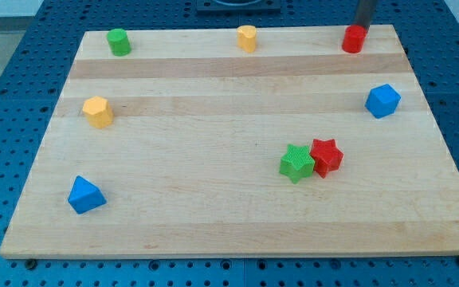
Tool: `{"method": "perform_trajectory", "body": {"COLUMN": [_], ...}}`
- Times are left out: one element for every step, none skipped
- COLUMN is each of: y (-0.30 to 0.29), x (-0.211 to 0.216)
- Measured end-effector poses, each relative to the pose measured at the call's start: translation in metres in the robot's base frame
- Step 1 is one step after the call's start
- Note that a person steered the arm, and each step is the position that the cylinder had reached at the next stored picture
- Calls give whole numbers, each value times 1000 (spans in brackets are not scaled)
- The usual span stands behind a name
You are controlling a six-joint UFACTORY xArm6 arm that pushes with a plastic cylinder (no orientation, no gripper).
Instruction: Push the red circle into the red star
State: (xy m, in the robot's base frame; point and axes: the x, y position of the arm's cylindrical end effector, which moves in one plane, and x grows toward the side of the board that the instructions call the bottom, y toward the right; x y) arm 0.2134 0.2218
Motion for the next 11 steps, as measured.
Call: {"method": "perform_trajectory", "body": {"y": [-9,-12,-27,-50,-66,-80,-97,-116,-123,-123,-123], "x": [22,44,60,78,103,126,122,116,128,149,173]}}
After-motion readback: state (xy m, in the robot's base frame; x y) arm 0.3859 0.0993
